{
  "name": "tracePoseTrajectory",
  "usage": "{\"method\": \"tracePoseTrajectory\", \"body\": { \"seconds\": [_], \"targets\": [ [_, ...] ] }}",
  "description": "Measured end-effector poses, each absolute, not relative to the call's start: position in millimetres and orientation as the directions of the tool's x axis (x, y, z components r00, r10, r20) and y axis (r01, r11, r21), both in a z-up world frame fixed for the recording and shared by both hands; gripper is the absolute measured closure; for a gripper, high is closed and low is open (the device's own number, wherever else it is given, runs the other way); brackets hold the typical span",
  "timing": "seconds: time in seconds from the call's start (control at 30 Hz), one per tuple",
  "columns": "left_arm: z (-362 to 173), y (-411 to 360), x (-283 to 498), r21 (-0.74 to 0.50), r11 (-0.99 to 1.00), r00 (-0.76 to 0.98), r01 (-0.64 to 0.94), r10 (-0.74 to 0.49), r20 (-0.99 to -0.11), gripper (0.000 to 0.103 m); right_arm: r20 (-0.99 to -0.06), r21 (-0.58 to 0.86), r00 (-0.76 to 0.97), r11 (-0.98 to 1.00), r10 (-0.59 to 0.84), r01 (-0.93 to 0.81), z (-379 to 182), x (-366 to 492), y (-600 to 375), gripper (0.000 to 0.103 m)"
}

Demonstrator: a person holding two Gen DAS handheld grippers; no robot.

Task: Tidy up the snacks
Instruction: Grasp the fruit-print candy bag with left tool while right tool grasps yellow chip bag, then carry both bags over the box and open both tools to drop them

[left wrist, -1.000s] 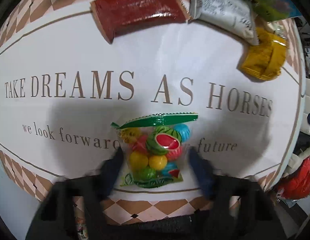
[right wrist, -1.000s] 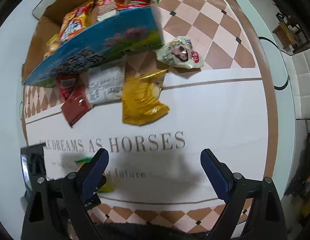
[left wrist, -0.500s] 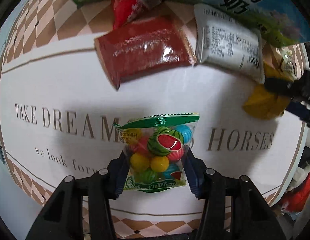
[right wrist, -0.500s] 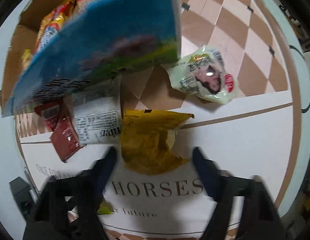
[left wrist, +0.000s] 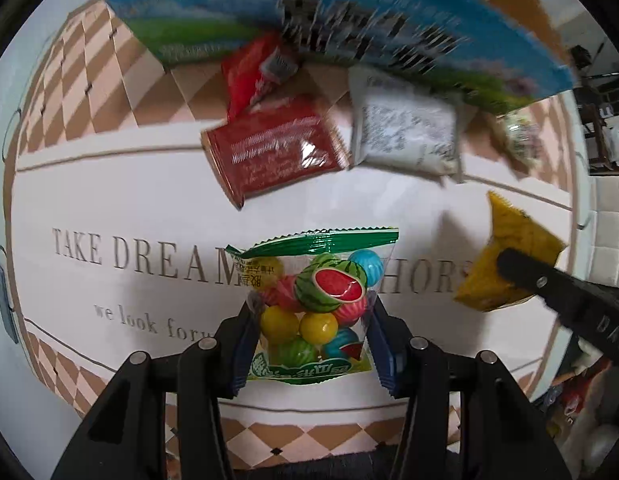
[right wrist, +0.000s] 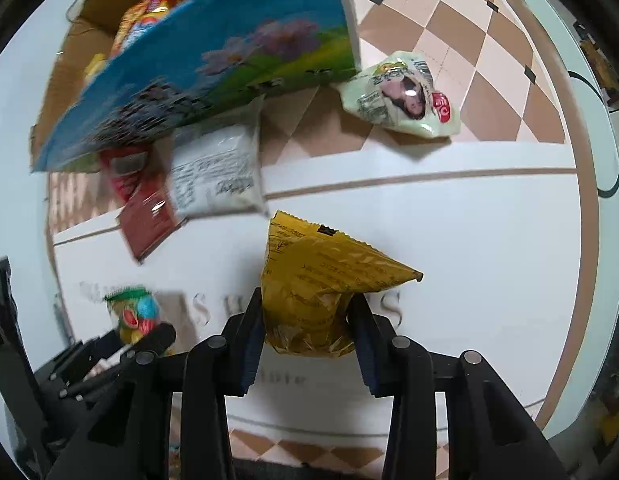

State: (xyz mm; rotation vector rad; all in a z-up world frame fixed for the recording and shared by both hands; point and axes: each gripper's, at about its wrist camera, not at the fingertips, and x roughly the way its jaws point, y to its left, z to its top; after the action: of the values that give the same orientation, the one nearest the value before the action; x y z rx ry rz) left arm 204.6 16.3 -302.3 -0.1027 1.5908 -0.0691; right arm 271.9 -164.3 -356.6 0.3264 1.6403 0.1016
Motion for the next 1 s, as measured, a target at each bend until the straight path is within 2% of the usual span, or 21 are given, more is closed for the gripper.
{"method": "tracePoseTrajectory", "body": {
  "seconds": [0.27, 0.47, 0.73, 1.0],
  "targets": [
    [-217.1, 21.5, 224.7, -0.178, 0.984, 0.110, 0.006, -0.177, -0.978, 0.056, -0.936, 0.352, 0.033, 0.933, 0.351, 0.072, -287.3, 271.9, -146.7, 0.062],
    [-172.8, 36.9, 263.7, -0.217, 0.976, 0.188, 0.026, -0.218, -0.958, 0.056, -0.907, 0.404, 0.141, 0.914, 0.396, 0.032, -223.9, 318.1, -149.3, 0.062],
    [-169.1, 57.0, 370.8, -0.140, 0.990, 0.187, 0.023, -0.142, -0.972, 0.056, -0.921, 0.299, 0.265, 0.954, 0.285, 0.011, -190.4, 432.9, -150.3, 0.062],
    [-211.5, 79.6, 469.1, -0.014, 1.000, 0.129, -0.009, -0.013, -0.992, 0.056, -0.961, 0.177, 0.222, 0.983, 0.163, 0.044, -234.0, 531.9, -148.2, 0.062]
  ]
}}
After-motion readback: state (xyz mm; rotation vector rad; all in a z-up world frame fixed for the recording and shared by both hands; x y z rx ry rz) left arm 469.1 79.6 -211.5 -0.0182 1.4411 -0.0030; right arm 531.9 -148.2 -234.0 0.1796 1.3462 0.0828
